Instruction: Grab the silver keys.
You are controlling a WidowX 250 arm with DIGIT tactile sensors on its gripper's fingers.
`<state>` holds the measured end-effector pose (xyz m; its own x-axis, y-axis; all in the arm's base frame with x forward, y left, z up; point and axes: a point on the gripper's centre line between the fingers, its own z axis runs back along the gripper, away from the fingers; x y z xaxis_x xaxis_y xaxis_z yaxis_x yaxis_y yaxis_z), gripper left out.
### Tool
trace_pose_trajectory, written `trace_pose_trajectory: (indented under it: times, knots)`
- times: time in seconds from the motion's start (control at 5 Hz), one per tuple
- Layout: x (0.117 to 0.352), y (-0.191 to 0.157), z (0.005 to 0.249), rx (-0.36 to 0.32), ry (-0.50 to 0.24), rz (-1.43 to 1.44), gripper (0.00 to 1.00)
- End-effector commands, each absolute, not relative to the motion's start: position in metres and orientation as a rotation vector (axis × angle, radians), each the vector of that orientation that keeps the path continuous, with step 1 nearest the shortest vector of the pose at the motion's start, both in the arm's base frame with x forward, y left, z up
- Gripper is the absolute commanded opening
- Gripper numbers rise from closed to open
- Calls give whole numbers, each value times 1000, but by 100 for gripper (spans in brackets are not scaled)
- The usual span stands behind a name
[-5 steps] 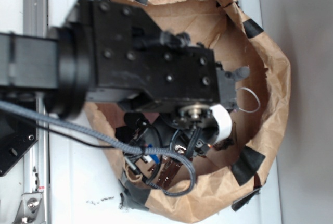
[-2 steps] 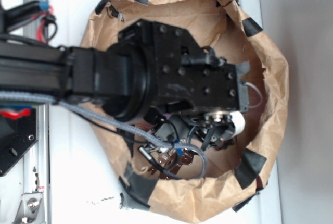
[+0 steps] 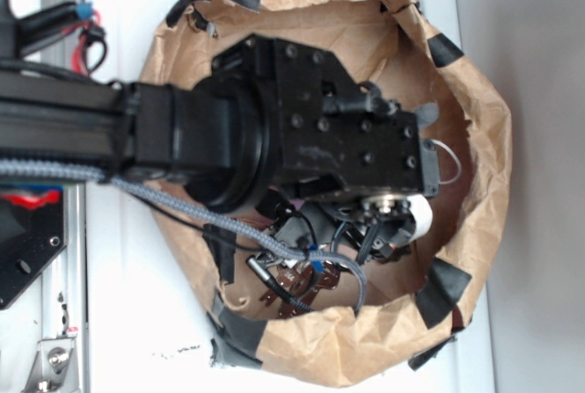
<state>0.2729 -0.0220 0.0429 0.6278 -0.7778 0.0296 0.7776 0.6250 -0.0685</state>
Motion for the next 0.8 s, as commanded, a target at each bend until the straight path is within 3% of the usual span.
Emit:
trace_pose_trajectory:
  times: [0.0, 0.6]
  knots:
    - [269, -22, 67, -80, -78, -912, 0]
    - [267, -20, 71, -78, -97, -901, 0]
